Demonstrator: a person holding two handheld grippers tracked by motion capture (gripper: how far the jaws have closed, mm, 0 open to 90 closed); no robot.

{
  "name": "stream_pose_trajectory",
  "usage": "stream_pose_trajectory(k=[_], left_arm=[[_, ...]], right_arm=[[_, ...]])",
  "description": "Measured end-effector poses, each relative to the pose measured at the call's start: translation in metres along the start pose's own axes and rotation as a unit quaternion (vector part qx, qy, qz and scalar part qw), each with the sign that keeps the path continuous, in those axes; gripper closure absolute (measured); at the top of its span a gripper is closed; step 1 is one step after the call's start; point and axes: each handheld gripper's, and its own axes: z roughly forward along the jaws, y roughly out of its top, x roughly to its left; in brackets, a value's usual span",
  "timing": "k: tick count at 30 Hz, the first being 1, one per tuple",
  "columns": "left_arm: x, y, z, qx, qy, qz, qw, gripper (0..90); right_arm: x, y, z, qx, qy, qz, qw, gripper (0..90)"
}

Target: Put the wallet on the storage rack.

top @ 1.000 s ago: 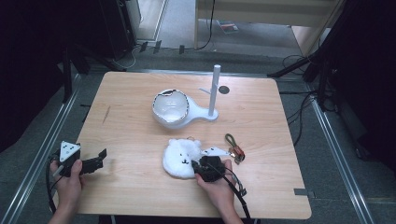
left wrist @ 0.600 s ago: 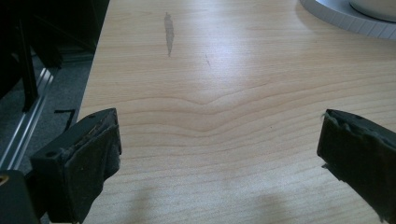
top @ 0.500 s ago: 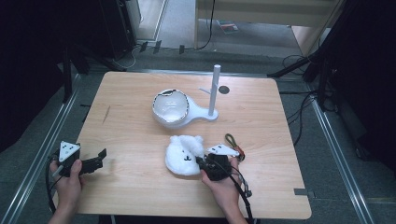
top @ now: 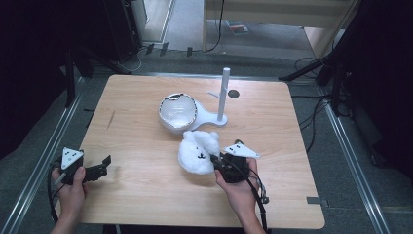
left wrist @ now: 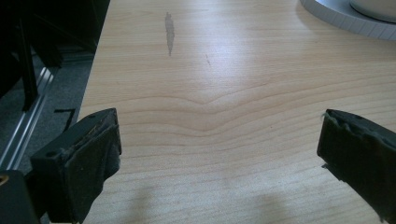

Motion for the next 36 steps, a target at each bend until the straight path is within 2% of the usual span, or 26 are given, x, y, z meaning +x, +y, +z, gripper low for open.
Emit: stream_pose_trajectory(k=[12, 18, 26, 36], left_arm=[[0.000, 0.000, 0.000, -0.002, 0.000, -0.002, 1.0000, 0.4], [0.000, 0.000, 0.000, -0.002, -0.001, -0.002, 1.0000, 0.4], [0.001, 0.000, 0.000, -0.004, -0.001, -0.004, 1.0000, 0.4], [0.001, 0.000, 0.000, -0.004, -0.003, -0.005, 1.0000, 0.4]], right_arm=[[0.005, 0.023, 0.000, 0.001, -0.010, -0.009, 0.9999, 76.8], [0.006, 0.040, 0.003, 0.003, -0.017, -0.008, 0.9998, 76.6], [0.007, 0.062, 0.012, 0.003, -0.021, -0.001, 0.9998, 76.2], [0.007, 0.083, 0.028, 0.008, -0.036, -0.006, 0.9993, 75.8]])
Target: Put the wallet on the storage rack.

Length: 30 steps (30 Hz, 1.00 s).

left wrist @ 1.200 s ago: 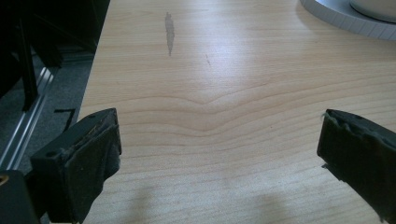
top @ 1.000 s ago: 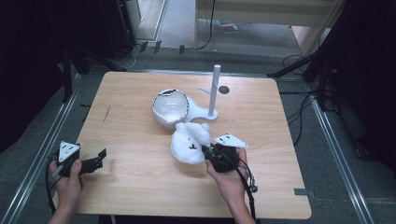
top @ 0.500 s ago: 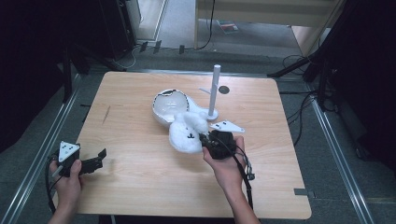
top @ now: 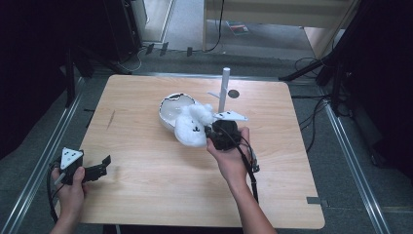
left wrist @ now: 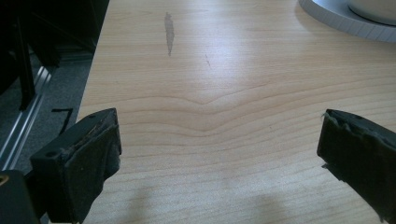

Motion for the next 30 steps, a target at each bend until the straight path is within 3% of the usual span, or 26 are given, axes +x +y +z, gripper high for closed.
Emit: stream_pose_trajectory(k=[10, 23, 30], left_arm=[[0.000, 0.000, 0.000, 0.002, -0.002, -0.001, 1.0000, 0.4], [0.000, 0.000, 0.000, 0.002, -0.003, 0.000, 1.0000, 0.4], [0.000, 0.000, 0.000, 0.001, -0.003, 0.000, 1.0000, 0.4]], right_arm=[[0.003, 0.014, 0.021, 0.007, -0.025, 0.005, 0.9997, 75.1], [0.014, 0.027, 0.039, -0.006, -0.051, 0.020, 0.9985, 73.1], [0.020, 0.030, 0.044, -0.022, -0.052, 0.025, 0.9981, 67.9]])
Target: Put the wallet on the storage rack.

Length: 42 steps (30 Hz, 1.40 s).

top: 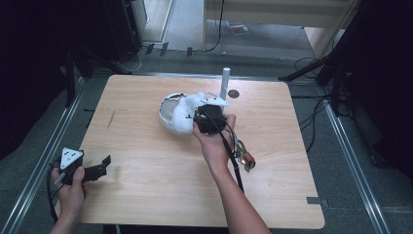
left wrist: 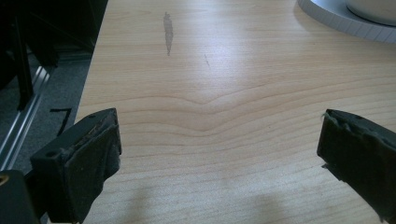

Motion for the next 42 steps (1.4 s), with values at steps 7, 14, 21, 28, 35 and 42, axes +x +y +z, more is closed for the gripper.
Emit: stream_pose_trajectory(k=[7, 14, 21, 28, 35, 42], left_arm=[[0.000, 0.000, 0.000, 0.000, 0.000, 0.000, 1.0000, 0.4], [0.000, 0.000, 0.000, 0.000, 0.000, 0.000, 1.0000, 0.4], [0.000, 0.000, 0.000, 0.002, 0.000, -0.001, 1.0000, 0.4], [0.000, 0.000, 0.000, 0.001, -0.001, -0.002, 1.0000, 0.4], [0.000, 0.000, 0.000, 0.001, -0.001, -0.002, 1.0000, 0.4], [0.000, 0.000, 0.001, 0.001, -0.001, -0.003, 1.0000, 0.4]], right_arm=[[0.007, 0.002, 0.001, -0.019, 0.038, -0.005, 0.9991, 59.3], [0.009, 0.003, 0.007, -0.024, 0.018, -0.007, 0.9995, 69.7], [0.017, 0.004, 0.010, -0.041, 0.003, -0.006, 0.9991, 72.0], [0.028, 0.005, 0.018, -0.040, -0.003, -0.042, 0.9983, 70.8], [0.032, 0.000, 0.030, -0.012, 0.000, -0.061, 0.9981, 68.8], [0.031, -0.005, 0.041, 0.014, 0.008, -0.065, 0.9977, 68.1]])
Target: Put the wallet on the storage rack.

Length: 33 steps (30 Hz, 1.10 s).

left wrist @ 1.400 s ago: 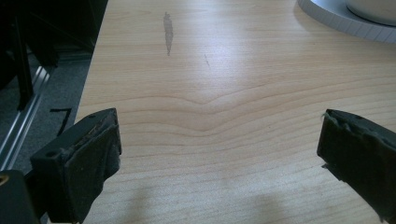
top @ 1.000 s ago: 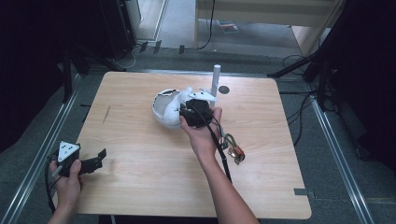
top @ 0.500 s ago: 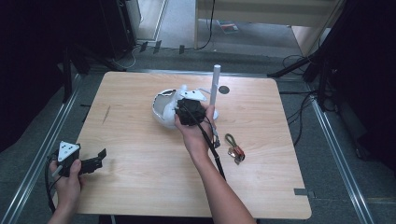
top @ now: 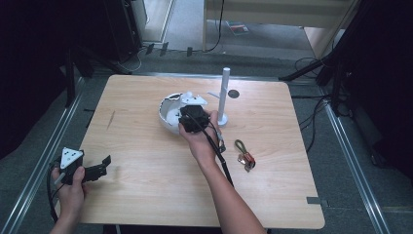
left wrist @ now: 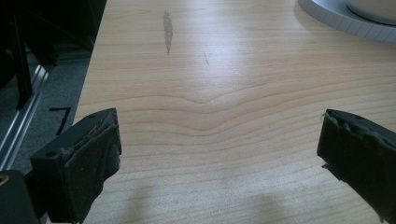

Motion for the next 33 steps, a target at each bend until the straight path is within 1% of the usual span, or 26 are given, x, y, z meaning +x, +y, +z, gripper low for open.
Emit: stream_pose_trajectory(k=[3, 7, 10, 11, 14, 17, 22, 25, 29, 33], left_arm=[[0.000, 0.000, 0.000, 0.000, 0.000, 0.000, 1.0000, 0.4], [0.000, 0.000, 0.000, 0.001, -0.001, 0.002, 1.0000, 0.4], [0.000, 0.000, 0.000, 0.001, -0.002, 0.002, 1.0000, 0.4], [0.000, 0.000, 0.000, 0.001, -0.002, 0.002, 1.0000, 0.4], [0.000, 0.000, 0.000, 0.000, -0.002, 0.000, 1.0000, 0.4], [0.000, 0.000, 0.000, 0.000, -0.003, 0.000, 1.0000, 0.4], [0.000, 0.000, 0.000, -0.001, -0.002, 0.000, 1.0000, 0.4], [0.001, 0.000, -0.001, -0.001, -0.002, 0.001, 1.0000, 0.4], [0.000, 0.000, -0.001, 0.000, -0.003, 0.001, 1.0000, 0.4], [0.000, 0.000, -0.001, 0.001, -0.003, 0.000, 1.0000, 0.4]], right_arm=[[0.000, -0.001, 0.003, 0.006, 0.004, -0.004, 1.0000, 67.9], [0.000, -0.001, 0.004, 0.007, 0.009, -0.004, 0.9999, 67.5], [-0.001, -0.002, 0.005, 0.009, 0.020, -0.004, 0.9998, 65.6], [-0.001, -0.002, 0.006, 0.010, 0.022, -0.005, 0.9997, 64.0], [-0.005, -0.003, 0.003, 0.010, 0.042, -0.005, 0.9991, 55.2], [-0.007, -0.003, -0.002, 0.010, 0.051, -0.011, 0.9986, 49.0], [-0.009, -0.004, -0.012, 0.018, 0.055, -0.031, 0.9978, 42.9], [-0.011, -0.005, -0.019, 0.023, 0.058, -0.040, 0.9972, 40.7], [-0.016, -0.007, -0.028, 0.024, 0.058, -0.044, 0.9970, 39.3], [-0.023, -0.010, -0.036, 0.025, 0.050, -0.048, 0.9973, 38.9]])
